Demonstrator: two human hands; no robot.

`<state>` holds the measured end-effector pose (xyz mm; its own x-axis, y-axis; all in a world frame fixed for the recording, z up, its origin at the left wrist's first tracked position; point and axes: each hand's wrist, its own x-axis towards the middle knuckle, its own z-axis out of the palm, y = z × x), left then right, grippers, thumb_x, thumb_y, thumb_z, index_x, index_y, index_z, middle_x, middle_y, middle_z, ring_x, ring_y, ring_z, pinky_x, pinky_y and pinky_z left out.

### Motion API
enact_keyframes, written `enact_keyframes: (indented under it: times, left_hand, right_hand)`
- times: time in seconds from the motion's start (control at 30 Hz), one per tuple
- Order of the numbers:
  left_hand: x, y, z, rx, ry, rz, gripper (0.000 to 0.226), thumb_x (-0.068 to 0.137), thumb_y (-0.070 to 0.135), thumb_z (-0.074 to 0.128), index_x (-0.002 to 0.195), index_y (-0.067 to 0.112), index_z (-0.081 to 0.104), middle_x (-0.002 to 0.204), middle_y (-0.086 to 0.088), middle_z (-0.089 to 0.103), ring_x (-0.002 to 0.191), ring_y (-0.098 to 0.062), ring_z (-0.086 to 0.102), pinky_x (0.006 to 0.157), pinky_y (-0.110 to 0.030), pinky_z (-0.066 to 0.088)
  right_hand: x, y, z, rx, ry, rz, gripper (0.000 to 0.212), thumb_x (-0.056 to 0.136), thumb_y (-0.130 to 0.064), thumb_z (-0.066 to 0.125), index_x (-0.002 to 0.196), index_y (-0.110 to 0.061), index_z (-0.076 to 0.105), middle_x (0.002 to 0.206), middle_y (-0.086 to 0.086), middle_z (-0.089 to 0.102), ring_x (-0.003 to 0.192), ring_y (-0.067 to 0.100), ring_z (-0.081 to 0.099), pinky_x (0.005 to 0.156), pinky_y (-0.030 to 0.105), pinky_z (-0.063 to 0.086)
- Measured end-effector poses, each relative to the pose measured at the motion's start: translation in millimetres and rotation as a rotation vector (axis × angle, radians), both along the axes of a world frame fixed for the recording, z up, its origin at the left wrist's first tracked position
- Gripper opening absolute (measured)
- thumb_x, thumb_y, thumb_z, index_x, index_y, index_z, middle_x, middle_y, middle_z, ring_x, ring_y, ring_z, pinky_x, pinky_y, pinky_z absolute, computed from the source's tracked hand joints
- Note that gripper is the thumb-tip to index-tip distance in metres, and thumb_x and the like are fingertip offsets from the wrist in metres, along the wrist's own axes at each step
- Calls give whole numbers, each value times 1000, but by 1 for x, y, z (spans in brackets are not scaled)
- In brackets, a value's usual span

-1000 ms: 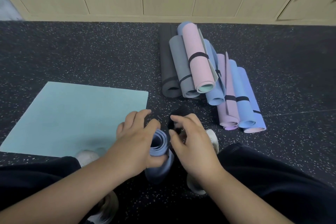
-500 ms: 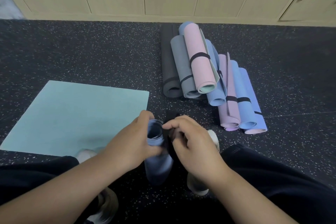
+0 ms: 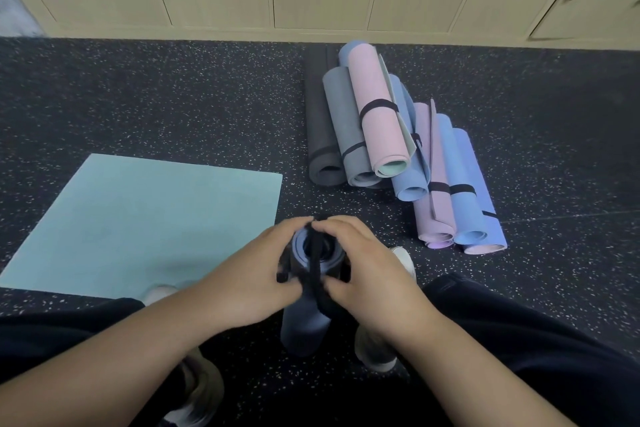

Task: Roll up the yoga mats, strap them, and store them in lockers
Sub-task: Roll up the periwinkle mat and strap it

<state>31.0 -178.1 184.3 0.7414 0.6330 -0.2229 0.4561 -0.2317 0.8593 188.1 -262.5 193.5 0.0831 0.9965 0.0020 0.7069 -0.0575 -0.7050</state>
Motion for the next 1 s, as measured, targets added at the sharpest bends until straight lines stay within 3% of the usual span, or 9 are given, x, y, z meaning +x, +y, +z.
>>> enact_keyframes:
  times: [0.1, 0.17, 0.23, 0.4, 0.57, 0.67, 0.73, 0.87, 1.0]
  left_hand:
    - [5, -5, 8, -82, -14, 38, 50, 70, 34, 50, 117, 50, 47, 109, 23, 63, 100, 9, 59, 90, -20, 43]
    - [7, -6, 10, -73, 13, 80, 53, 65, 58, 52, 116, 42, 52, 109, 24, 63, 97, 10, 60, 91, -21, 45]
    - [6, -8, 7, -45, 18, 125, 52, 59, 68, 54, 103, 39, 56, 103, 23, 65, 90, 8, 62, 87, -23, 49]
    - [9, -11, 6, 53, 39, 233, 16, 76, 40, 67, 78, 28, 56, 81, 13, 68, 65, -7, 63, 72, -37, 52]
    - [11, -9, 12, -25, 13, 342, 19, 89, 13, 57, 72, 19, 52, 67, -2, 63, 55, -17, 59, 69, -49, 56]
    - [10, 0, 15, -155, 21, 455, 15, 91, 10, 52, 76, 10, 49, 76, -10, 62, 54, -9, 60, 69, -53, 58]
    - [7, 5, 14, -174, 55, 479, 15, 92, 11, 50, 78, 9, 45, 89, -18, 65, 63, -19, 68, 70, -52, 58]
    - [3, 2, 11, -6, 222, 386, 13, 92, 11, 49, 80, 8, 45, 77, -11, 65, 65, -20, 70, 64, -45, 58]
    - [2, 4, 9, -11, 250, 398, 12, 90, 11, 54, 80, 10, 47, 79, -9, 65, 64, -22, 70, 61, -43, 59]
  right_hand:
    - [0, -2, 3, -27, -52, -3, 72, 77, -24, 74, 140, -30, 39, 142, -19, 33, 122, 1, 39, 96, 18, 38]
    - [-3, -3, 3, -37, -66, 5, 71, 78, -29, 72, 140, -31, 37, 142, -20, 32, 121, 3, 42, 95, 24, 41]
    - [-7, -3, 3, -44, -68, 26, 70, 78, -33, 70, 139, -33, 36, 140, -21, 33, 120, 4, 46, 95, 31, 43]
    - [-15, -5, -2, -30, -54, 78, 72, 78, -36, 69, 140, -32, 34, 134, -20, 36, 118, 8, 48, 94, 34, 46]
    - [-12, -6, 1, -11, -77, 68, 71, 78, -26, 65, 142, -33, 34, 138, -22, 36, 122, 6, 46, 97, 31, 45]
    - [-10, -6, 0, -8, -101, 36, 74, 73, -19, 63, 142, -31, 37, 139, -21, 37, 123, 1, 43, 100, 18, 38]
    - [-10, -6, 1, -7, -103, 19, 71, 73, -20, 61, 140, -28, 41, 140, -18, 39, 122, 1, 41, 97, 9, 31]
    - [-11, -4, 6, -21, -106, -7, 66, 79, -16, 62, 141, -26, 42, 138, -14, 43, 122, 3, 40, 96, 7, 27]
    - [-12, -3, 9, -15, -90, 11, 63, 80, -14, 62, 140, -27, 43, 135, -14, 46, 121, 2, 37, 91, 1, 23]
